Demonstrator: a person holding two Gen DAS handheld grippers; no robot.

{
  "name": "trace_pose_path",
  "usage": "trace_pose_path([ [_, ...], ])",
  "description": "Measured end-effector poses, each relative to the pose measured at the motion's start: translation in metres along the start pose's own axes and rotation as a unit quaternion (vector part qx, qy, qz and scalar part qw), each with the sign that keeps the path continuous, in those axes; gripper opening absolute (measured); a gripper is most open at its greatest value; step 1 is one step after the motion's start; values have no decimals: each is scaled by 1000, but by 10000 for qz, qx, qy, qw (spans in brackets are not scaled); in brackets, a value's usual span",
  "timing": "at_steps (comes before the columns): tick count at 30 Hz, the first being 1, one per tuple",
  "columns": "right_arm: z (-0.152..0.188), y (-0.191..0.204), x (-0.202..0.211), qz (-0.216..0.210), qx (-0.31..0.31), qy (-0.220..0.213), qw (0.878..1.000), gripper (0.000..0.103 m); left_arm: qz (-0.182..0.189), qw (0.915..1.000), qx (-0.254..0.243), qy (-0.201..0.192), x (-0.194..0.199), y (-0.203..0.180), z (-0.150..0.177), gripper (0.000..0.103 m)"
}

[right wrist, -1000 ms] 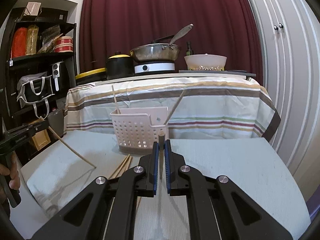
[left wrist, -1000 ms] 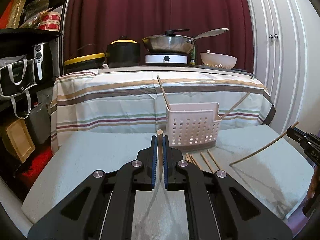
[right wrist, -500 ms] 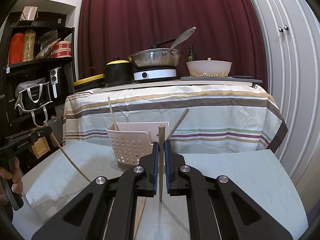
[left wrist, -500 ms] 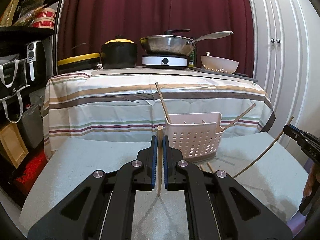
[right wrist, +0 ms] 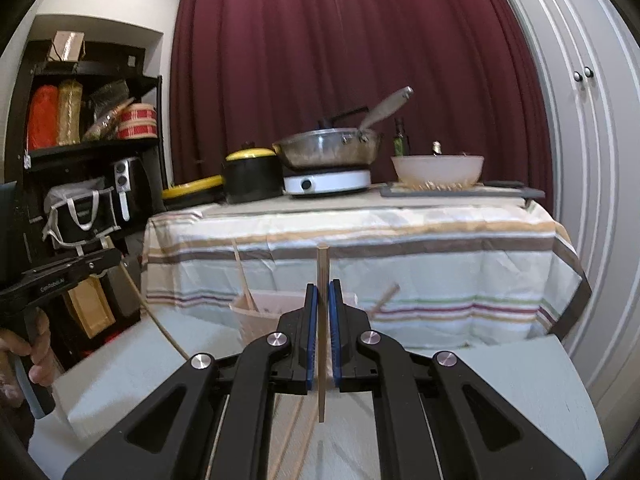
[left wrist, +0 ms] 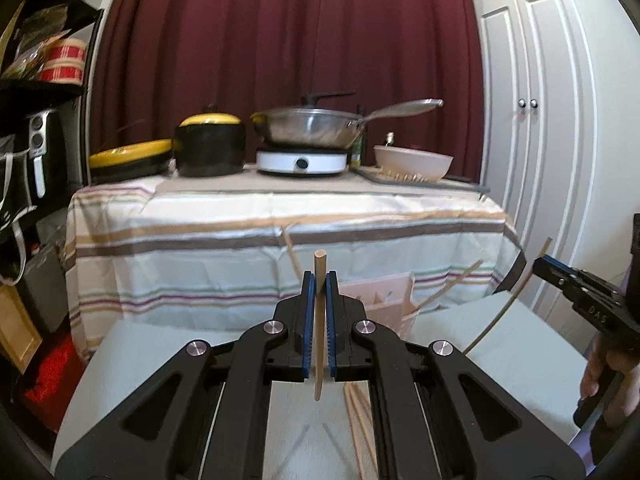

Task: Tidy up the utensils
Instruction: 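Lift both chopsticks and lower them upright into the caddy, then open both tools to release the chopsticks into the caddy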

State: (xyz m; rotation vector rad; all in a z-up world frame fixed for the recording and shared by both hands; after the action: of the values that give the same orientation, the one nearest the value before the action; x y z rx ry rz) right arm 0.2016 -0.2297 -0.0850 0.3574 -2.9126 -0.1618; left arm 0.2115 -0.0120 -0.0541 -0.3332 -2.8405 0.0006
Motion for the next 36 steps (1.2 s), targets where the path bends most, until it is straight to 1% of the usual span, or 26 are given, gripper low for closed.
trace_pose_path([
  [4, -30, 4, -8, -119, 29, -257, 9996, 7, 135, 9996, -134, -205, -4, -10, -30, 6],
  [7, -50, 6, -13, -144, 94, -465, 9988, 7, 103, 9988, -235, -429, -7, -13, -52, 6],
  [11, -74, 8, -26, -140, 163, -702, 9973, 7, 90, 9969, -182, -760, -18, -15, -83, 6],
  [15, -89, 8, -46, -118, 224, -819, 9963, 7, 78, 9954, -94, -945, -37, -15, -106, 6],
  [18, -93, 6, -65, -106, 212, -803, 9965, 7, 42, 9951, -63, -989, -54, -14, -113, 6],
  [22, -82, 2, -92, -1, 217, -680, 9974, 7, -10, 9963, -20, -864, -85, -14, -101, 6],
  [24, -74, -1, -102, 9, 204, -591, 9980, 7, -21, 9973, 22, -729, -101, -12, -87, 6],
  [27, -52, -4, -122, 12, 149, -374, 9992, 7, -9, 9985, 80, -542, -122, -11, -66, 6],
  [31, -26, -7, -141, 14, 112, -76, 9999, 7, -102, 9995, 75, -276, -149, -9, -34, 6],
  [32, -20, -8, -144, 11, 89, 5, 10000, 9, -132, 9997, 58, -216, -153, -8, -28, 6],
  [33, -15, -8, -145, 34, 74, 46, 10000, 15, -177, 9997, 58, -160, -158, -8, -19, 9],
  [34, -10, -10, -146, 67, 72, 96, 9999, 20, -185, 9998, 73, -90, -162, -7, -12, 15],
  [35, -7, -10, -146, 83, 62, 115, 9999, 31, -184, 9998, 93, -19, -165, -7, -6, 18],
  [36, -6, -11, -143, 110, 38, 105, 9999, 38, -190, 9997, 129, 52, -168, -6, 0, 24],
])
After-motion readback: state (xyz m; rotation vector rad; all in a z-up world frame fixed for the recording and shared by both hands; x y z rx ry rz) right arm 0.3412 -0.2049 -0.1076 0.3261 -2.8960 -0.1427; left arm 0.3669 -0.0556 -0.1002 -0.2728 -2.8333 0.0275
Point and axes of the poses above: each gripper's, at about its wrist camera, not at the fingertips, and x roughly against the way its jaws point, y to its left, z to its underside, the point moved 10 cm from there along -x, roughly the way its jaws point, and after that the axes turned 2 degrees about -y, right-handed, at the moved point
